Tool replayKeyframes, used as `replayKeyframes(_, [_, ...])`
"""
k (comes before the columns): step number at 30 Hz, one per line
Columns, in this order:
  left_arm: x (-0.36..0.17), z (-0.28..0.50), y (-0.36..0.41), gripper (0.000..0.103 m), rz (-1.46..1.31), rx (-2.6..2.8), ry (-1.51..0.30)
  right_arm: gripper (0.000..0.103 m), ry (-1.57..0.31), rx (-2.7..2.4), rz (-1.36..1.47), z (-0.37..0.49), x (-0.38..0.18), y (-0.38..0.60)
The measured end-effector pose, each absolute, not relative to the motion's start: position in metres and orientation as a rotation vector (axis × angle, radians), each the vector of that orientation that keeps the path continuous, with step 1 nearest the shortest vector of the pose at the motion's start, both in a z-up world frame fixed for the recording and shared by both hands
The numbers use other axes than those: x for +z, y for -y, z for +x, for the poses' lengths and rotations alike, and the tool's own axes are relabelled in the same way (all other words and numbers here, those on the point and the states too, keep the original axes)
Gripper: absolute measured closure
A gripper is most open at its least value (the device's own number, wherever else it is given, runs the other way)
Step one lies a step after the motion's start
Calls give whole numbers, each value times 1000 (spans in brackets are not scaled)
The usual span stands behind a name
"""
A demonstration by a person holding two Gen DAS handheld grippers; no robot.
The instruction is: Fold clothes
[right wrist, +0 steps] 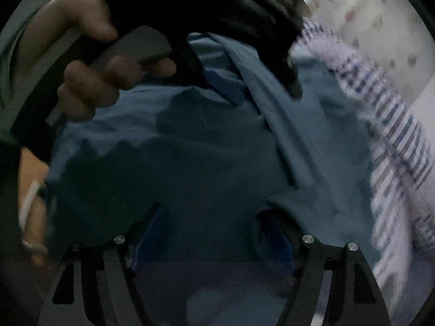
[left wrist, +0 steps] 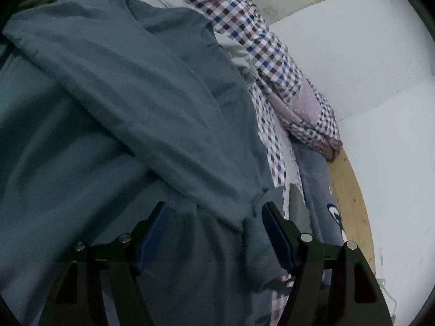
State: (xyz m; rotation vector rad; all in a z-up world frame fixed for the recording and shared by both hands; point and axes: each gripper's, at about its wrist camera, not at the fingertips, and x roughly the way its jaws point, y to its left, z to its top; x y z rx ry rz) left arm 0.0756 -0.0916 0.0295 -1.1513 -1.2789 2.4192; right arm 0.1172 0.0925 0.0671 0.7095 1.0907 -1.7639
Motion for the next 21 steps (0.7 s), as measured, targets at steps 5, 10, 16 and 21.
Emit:
replayKeyframes(5, [27,80,92,29,-1158,2410,1272,25,-1307,-1753,626,137,65,-83])
replayKeyframes(10, [40,83,87,29,-1128,2456,1171,24,-1287,-1719,478,162,82,-71])
replayKeyframes(16, [64,84,73,29,-1083,2519,963,24,-1196,-1529,581,169,78,-76])
replayKeyframes(21, [83,86,61,29,-1041,2560,790,24,-810,-1542,817,125,113,-148])
